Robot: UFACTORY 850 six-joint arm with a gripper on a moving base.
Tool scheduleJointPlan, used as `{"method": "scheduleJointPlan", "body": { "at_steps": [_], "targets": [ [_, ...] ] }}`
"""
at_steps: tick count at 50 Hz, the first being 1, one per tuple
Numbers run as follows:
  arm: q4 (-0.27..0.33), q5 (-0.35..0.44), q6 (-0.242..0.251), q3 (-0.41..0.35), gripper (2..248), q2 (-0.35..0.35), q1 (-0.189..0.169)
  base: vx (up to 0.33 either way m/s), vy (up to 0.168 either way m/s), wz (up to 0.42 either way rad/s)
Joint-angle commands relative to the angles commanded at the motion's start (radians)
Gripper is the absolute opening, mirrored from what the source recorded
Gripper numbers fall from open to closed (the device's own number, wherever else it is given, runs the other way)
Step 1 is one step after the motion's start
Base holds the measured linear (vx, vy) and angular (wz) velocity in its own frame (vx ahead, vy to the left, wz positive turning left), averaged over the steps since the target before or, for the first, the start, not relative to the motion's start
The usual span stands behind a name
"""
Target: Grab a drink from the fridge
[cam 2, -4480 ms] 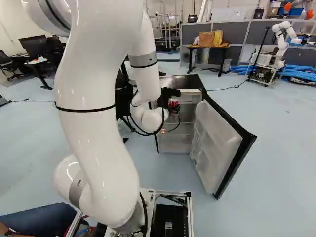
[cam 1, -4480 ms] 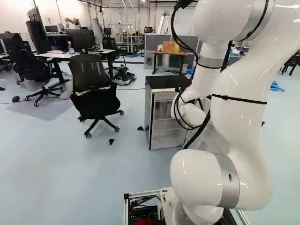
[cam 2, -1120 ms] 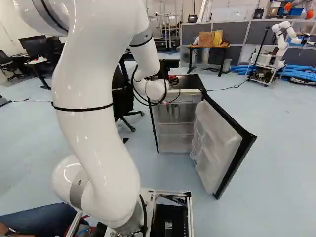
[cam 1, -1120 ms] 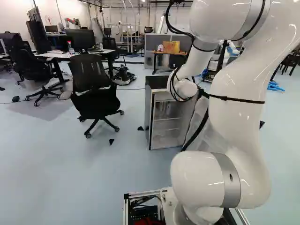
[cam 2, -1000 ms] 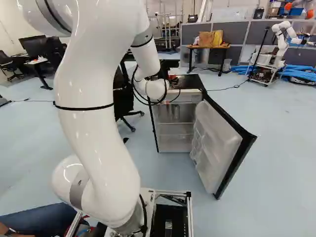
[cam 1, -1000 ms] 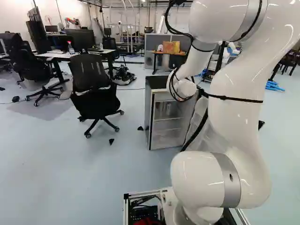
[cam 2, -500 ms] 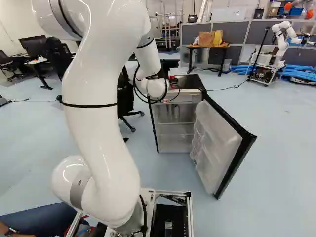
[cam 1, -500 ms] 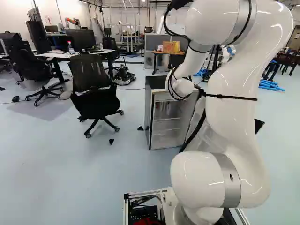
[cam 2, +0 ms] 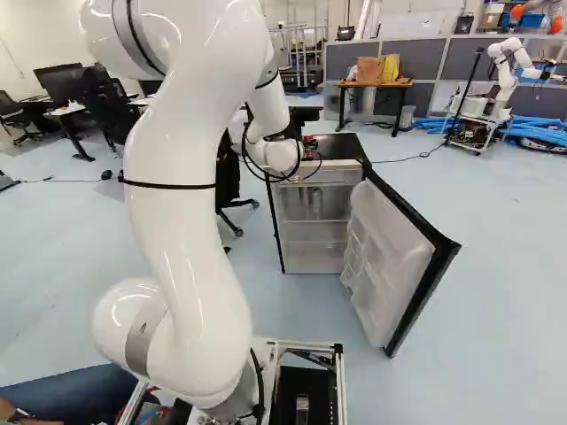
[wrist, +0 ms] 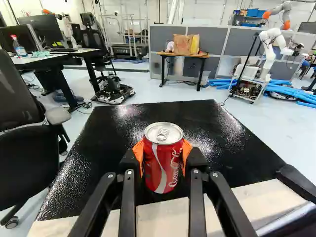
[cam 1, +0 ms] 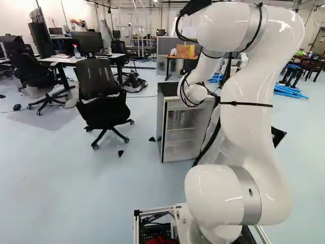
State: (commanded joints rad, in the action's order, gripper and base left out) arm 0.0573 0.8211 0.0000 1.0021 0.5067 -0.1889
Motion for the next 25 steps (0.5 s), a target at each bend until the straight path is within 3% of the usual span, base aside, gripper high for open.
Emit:
{"method": "scheduleJointPlan", "body": {
  "at_steps": [25],
  "targets": [
    [0.000, 0.000, 0.000, 0.070, 96, 0.053, 0.010, 0.000, 0.000, 0.000]
  ]
}}
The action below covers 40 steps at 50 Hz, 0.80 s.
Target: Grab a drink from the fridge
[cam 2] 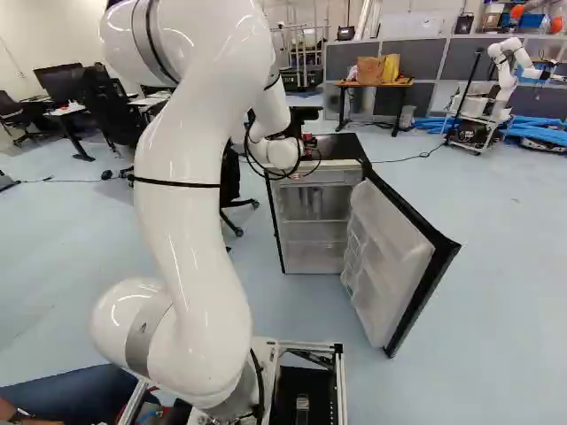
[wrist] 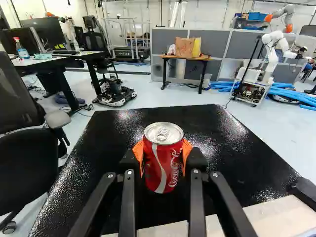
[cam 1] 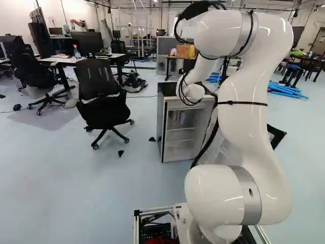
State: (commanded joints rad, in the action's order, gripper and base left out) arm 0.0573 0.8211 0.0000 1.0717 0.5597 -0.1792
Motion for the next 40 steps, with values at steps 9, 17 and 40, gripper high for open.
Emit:
{"method": "scheduleJointPlan", "body": {
  "at_steps": [9, 17, 40],
  "targets": [
    [0.000, 0.000, 0.000, 0.000, 96, 0.000, 0.000, 0.000, 0.000, 0.000],
    [0.000, 0.000, 0.000, 0.000, 102, 0.000, 0.000, 0.000, 0.000, 0.000],
    [0.000, 0.000, 0.000, 0.000, 247, 0.000, 0.000, 0.000, 0.000, 0.000]
  ]
}}
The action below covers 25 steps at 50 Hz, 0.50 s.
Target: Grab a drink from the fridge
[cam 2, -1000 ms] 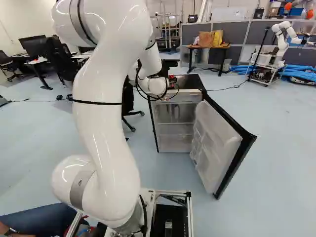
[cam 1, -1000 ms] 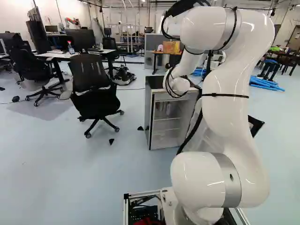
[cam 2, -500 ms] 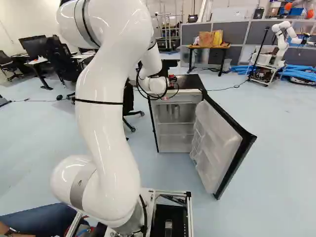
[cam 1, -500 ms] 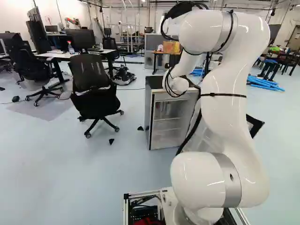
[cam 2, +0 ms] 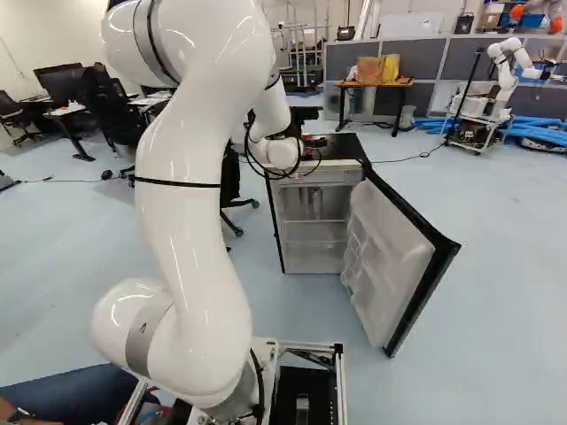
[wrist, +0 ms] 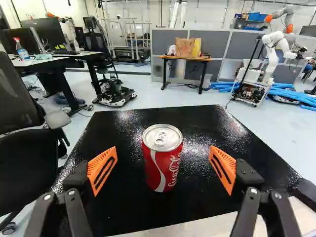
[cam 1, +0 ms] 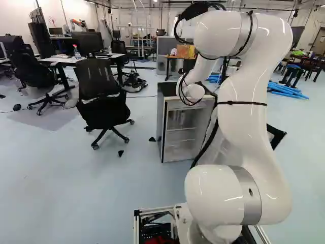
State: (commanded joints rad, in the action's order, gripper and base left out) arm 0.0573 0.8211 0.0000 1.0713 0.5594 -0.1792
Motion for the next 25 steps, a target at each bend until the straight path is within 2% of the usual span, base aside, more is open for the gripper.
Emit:
{"method": "scheduleJointPlan", "body": {
  "at_steps": [25],
  "targets": [
    [0.000, 0.000, 0.000, -0.118, 247, -0.090, -0.006, 0.000, 0.000, 0.000]
  ]
}}
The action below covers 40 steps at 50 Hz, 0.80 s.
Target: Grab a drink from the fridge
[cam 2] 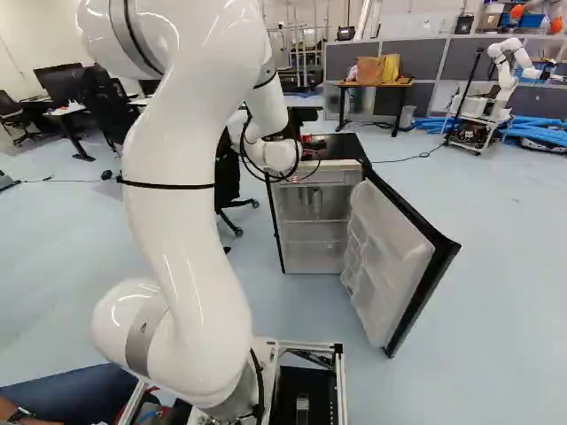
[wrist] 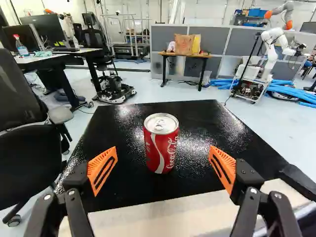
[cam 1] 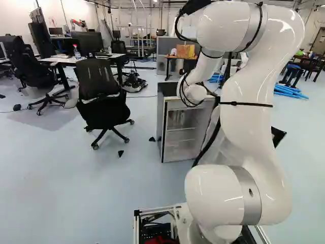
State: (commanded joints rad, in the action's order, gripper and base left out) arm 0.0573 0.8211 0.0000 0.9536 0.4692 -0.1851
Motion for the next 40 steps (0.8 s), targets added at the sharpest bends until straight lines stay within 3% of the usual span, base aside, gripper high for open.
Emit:
{"method": "scheduleJointPlan", "body": {
  "at_steps": [40],
  "targets": [
    [0.000, -0.005, 0.000, -0.184, 247, -0.169, -0.071, 0.000, 0.000, 0.000]
  ]
}}
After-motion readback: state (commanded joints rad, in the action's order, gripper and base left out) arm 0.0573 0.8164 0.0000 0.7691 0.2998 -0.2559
